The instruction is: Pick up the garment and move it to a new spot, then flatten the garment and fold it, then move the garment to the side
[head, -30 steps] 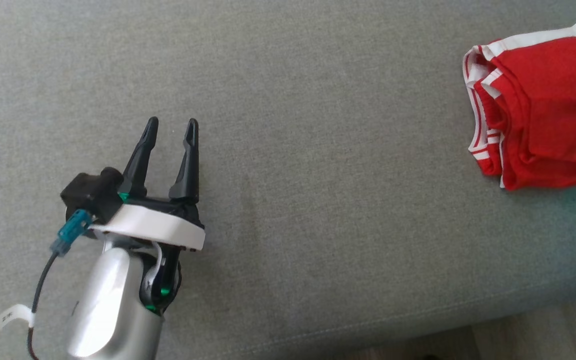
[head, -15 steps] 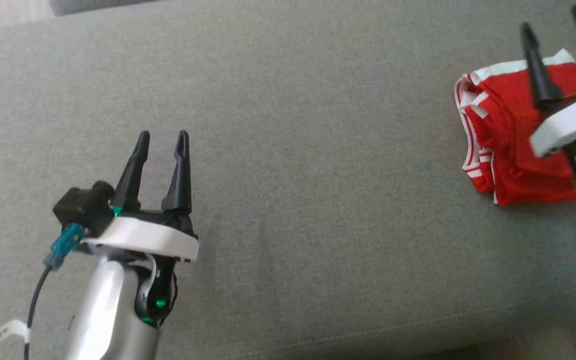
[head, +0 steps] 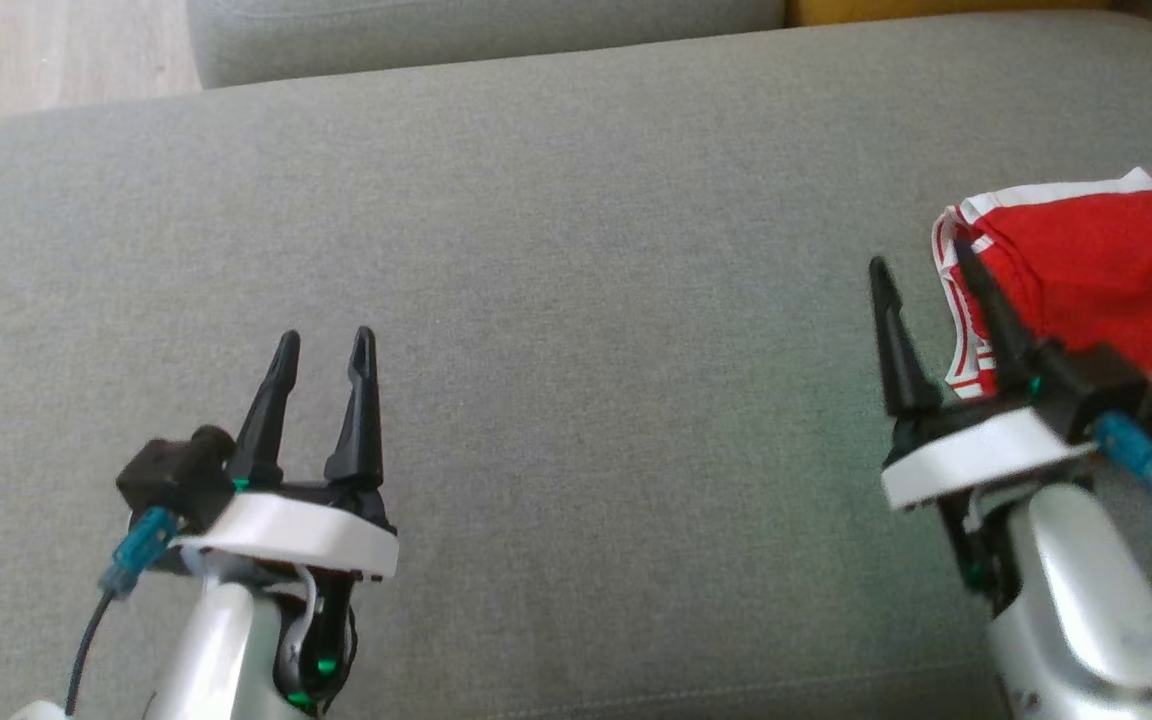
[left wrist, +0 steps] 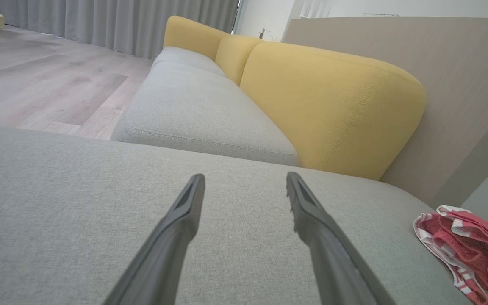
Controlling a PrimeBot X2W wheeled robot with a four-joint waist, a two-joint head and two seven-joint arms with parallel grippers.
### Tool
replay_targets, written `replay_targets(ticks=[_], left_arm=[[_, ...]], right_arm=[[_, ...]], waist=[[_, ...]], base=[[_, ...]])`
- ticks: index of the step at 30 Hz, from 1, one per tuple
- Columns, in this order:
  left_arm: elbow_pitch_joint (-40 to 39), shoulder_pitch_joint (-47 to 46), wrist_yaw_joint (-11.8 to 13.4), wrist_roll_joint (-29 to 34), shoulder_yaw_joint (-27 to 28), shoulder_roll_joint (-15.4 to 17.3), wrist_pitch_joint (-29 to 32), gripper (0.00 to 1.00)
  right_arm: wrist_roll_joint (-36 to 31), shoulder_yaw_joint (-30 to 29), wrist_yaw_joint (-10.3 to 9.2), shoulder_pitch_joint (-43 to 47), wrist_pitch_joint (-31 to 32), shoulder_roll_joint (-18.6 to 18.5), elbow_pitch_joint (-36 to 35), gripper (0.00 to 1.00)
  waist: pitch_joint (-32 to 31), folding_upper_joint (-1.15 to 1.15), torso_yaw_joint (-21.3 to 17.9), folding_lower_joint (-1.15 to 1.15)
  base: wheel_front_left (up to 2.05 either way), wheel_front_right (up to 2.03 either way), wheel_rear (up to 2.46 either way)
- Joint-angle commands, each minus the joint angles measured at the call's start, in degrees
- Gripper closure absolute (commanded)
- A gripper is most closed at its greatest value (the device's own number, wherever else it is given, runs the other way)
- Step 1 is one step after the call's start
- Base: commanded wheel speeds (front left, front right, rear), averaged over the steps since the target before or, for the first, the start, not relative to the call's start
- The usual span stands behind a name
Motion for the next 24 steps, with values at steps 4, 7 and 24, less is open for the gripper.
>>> replay_targets(ticks=[4, 7, 24], left_arm=[[-3.0, 0.2, 1.1, 0.5, 1.4, 0.5, -0.3, 0.0], [-4.0, 1.4, 2.6, 1.3, 1.8, 0.5, -0.3, 0.0], [-5.7, 1.9, 6.3, 1.6, 4.0, 0.5, -0.3, 0.0]], right_arm=[[-1.5, -0.9, 0.11, 3.1, -2.3, 3.2, -1.3, 0.0], [-2.3, -2.0, 0.11, 5.6, -3.3, 4.7, -1.1, 0.0], [-3.0, -2.1, 0.11, 6.4, -4.0, 5.3, -3.8, 0.0]], waist=[[-1.0, 0.0, 0.6, 0.0], [-1.3, 0.0, 0.7, 0.0], [-0.8, 0.0, 0.5, 0.0]], base=[[0.0, 0.0, 0.0], [0.0, 0.0, 0.0], [0.0, 0.0, 0.0]])
